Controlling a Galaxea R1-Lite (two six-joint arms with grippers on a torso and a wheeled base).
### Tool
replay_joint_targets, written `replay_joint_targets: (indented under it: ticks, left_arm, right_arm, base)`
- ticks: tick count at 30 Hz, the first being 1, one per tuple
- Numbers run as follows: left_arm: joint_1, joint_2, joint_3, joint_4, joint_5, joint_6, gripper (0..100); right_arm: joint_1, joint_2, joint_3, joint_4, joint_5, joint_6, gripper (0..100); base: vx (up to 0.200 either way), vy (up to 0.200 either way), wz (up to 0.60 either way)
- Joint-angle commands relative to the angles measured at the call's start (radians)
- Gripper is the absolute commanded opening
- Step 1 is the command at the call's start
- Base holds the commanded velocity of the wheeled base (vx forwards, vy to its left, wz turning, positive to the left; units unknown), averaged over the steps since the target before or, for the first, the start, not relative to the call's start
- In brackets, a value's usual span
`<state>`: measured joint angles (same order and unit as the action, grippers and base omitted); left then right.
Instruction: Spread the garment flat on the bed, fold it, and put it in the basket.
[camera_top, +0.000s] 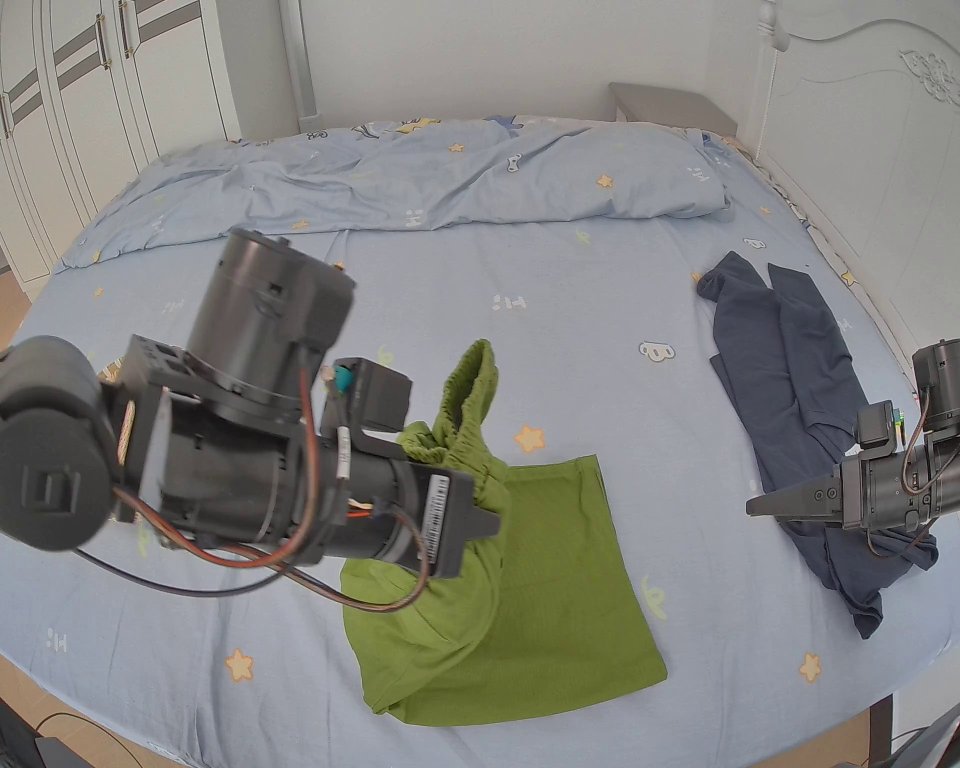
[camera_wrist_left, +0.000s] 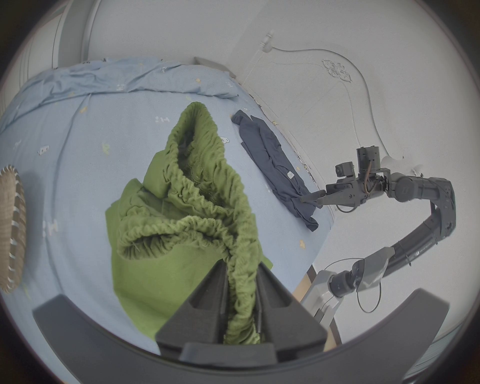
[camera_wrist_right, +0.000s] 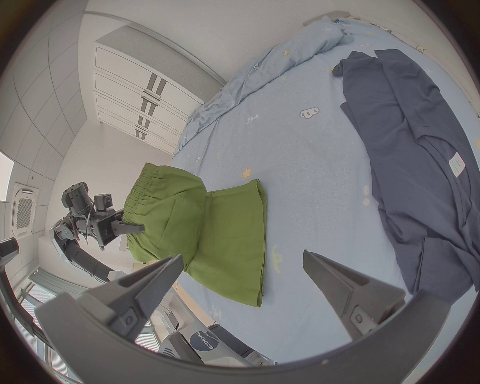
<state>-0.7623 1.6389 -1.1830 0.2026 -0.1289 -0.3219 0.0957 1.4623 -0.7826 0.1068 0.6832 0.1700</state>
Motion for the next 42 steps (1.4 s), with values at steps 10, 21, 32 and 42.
replay_joint_targets:
  ticks: [10,21,32,42]
  left_arm:
    - [-0.112,0.170,-0.001,-0.118,0.052,-0.123,0]
    - [-0.157,0.298,0.003,-0.379,0.094,-0.256,100]
    - [0.072,0.159,0.128,-0.399,-0.024,-0.454,100]
    - [0.370,0.062,0.523,-0.525,-0.305,-0.370,100]
  right_arm:
    - [-0.002,0.004,0.000,-0.002,0.001,0.000,100]
    - [-0.002,0.003,0.000,-0.002,0.001,0.000,100]
    - [0.001,-0.030,0.000,0.001,0.002,0.002,100]
    - [0.004,-0.108,-0.001,0.001,0.006,0.037,100]
  base:
    - [0.000,0.000,0.00]
    - [0.000,0.000,0.00]
    - [0.000,0.000,0.00]
    - [0.000,0.000,0.00]
